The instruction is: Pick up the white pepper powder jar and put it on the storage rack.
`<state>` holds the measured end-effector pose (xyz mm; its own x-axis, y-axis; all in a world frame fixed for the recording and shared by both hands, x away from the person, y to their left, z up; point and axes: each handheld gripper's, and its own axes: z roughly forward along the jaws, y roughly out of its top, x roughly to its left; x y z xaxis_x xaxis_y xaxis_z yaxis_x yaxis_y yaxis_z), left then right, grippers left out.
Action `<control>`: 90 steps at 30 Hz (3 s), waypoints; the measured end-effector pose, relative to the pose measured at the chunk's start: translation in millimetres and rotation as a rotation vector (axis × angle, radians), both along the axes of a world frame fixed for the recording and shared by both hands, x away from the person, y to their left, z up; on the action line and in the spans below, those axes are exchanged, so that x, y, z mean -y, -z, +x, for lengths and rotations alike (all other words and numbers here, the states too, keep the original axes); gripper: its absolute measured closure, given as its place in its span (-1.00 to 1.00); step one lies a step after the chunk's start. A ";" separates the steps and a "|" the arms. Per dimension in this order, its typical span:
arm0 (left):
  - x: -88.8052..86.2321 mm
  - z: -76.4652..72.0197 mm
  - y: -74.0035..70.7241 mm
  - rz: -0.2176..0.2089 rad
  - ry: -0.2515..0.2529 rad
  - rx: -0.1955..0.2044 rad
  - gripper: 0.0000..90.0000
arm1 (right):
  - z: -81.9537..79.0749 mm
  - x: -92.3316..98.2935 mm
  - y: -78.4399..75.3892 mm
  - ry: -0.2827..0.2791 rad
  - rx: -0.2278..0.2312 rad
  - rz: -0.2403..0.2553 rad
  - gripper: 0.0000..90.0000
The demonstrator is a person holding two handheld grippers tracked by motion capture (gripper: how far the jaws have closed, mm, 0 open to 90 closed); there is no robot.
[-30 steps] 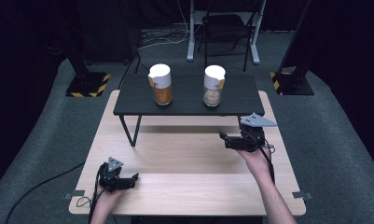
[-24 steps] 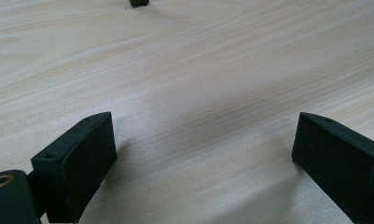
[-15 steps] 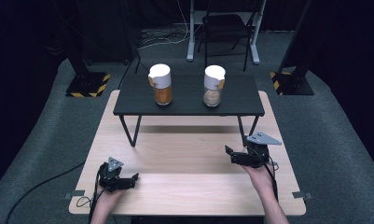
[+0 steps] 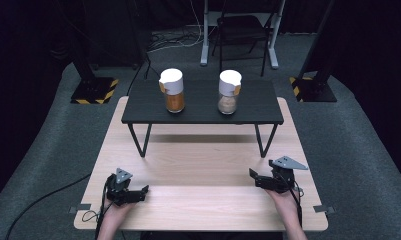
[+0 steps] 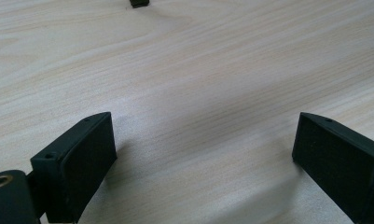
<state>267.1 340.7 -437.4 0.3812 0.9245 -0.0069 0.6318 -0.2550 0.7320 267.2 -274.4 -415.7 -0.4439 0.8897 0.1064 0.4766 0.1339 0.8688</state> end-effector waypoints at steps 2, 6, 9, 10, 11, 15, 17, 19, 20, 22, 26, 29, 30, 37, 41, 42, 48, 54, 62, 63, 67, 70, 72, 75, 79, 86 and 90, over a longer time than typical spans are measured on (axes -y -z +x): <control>0.1 0.1 0.0 0.000 0.000 0.000 -0.88 | -1.2 2.3 4.3 0.004 -0.008 -0.002 -0.74; 0.1 0.1 0.0 0.000 0.000 0.000 -0.88 | -2.8 6.1 13.1 0.014 -0.033 -0.007 -0.74; 0.1 0.1 0.0 0.000 0.000 0.000 -0.88 | -3.6 6.9 17.3 0.016 -0.050 -0.009 -0.74; 0.1 0.1 0.0 0.000 0.000 0.000 -0.88 | -3.8 7.0 18.1 0.017 -0.053 -0.011 -0.74; 0.0 0.1 0.2 -0.001 -0.001 0.000 -0.88 | -3.9 7.1 19.1 0.017 -0.057 -0.011 -0.74; 0.0 0.2 0.2 -0.001 0.000 0.000 -0.88 | -2.3 5.8 22.2 0.019 -0.083 -0.025 -0.74; 0.0 0.2 0.1 -0.001 0.000 0.000 -0.88 | -0.8 5.2 23.3 0.018 -0.099 -0.032 -0.74; 0.0 0.0 0.1 -0.001 0.000 0.000 -0.88 | 0.5 5.0 24.0 0.018 -0.112 -0.036 -0.74; 0.0 0.0 0.0 0.000 0.002 0.000 -0.88 | 1.1 4.7 23.9 0.019 -0.120 -0.040 -0.74; -0.1 -0.1 -0.1 0.001 0.002 -0.001 -0.88 | 2.0 4.7 24.5 0.017 -0.127 -0.049 -0.74; -0.1 -0.1 -0.1 0.000 0.002 -0.001 -0.88 | 3.8 5.2 24.1 0.020 -0.143 -0.061 -0.74; -0.1 -0.1 -0.1 0.001 0.002 -0.001 -0.88 | 5.4 6.3 22.9 0.021 -0.157 -0.067 -0.75; 0.1 -0.3 -0.1 0.000 0.001 -0.001 -0.88 | 5.7 6.8 22.9 0.020 -0.159 -0.068 -0.74; 0.3 -0.6 -0.1 0.001 0.000 -0.001 -0.88 | 4.7 0.3 20.0 0.006 -0.159 -0.126 -0.76; 0.4 -0.7 -0.1 0.000 0.000 -0.001 -0.88 | 3.6 -8.6 18.2 0.002 -0.152 -0.183 -0.76; 0.4 -0.8 -0.1 0.001 0.001 -0.001 -0.88 | 3.5 -11.0 17.9 0.000 -0.150 -0.199 -0.77; 0.3 -0.8 -0.3 0.002 0.002 -0.001 -0.88 | 4.0 -10.8 17.9 -0.003 -0.150 -0.199 -0.78; 0.5 -1.0 -0.3 0.002 0.002 -0.001 -0.88 | 4.4 -10.4 18.0 -0.005 -0.150 -0.199 -0.78; 0.5 -1.0 -0.3 0.001 0.003 -0.002 -0.88 | 4.7 -10.2 18.0 -0.006 -0.150 -0.199 -0.78; 0.5 -1.0 -0.2 0.001 0.003 -0.002 -0.88 | 4.7 -10.2 18.0 -0.006 -0.150 -0.199 -0.78; 0.5 -1.0 -0.2 0.001 0.003 -0.001 -0.88 | 4.7 -10.3 17.9 -0.006 -0.151 -0.199 -0.78; 0.7 -1.1 -0.1 0.001 0.003 -0.001 -0.88 | 4.8 -10.3 17.9 -0.007 -0.150 -0.200 -0.79; 0.6 -1.1 -0.2 0.001 0.003 -0.002 -0.88 | 4.9 -10.3 17.9 -0.007 -0.151 -0.200 -0.79; 0.7 -1.1 -0.2 0.001 0.003 -0.001 -0.88 | 4.9 -10.3 17.9 -0.008 -0.150 -0.201 -0.79; 0.7 -1.1 -0.2 0.000 0.003 -0.002 -0.88 | 5.0 -10.8 17.7 -0.006 -0.152 -0.201 -0.80; 0.6 -1.1 -0.2 0.001 0.003 -0.002 -0.88 | 5.0 -10.9 17.7 -0.006 -0.152 -0.200 -0.80; 0.6 -1.1 -0.2 0.001 0.003 -0.002 -0.88 | 5.1 -10.8 17.7 -0.007 -0.152 -0.201 -0.80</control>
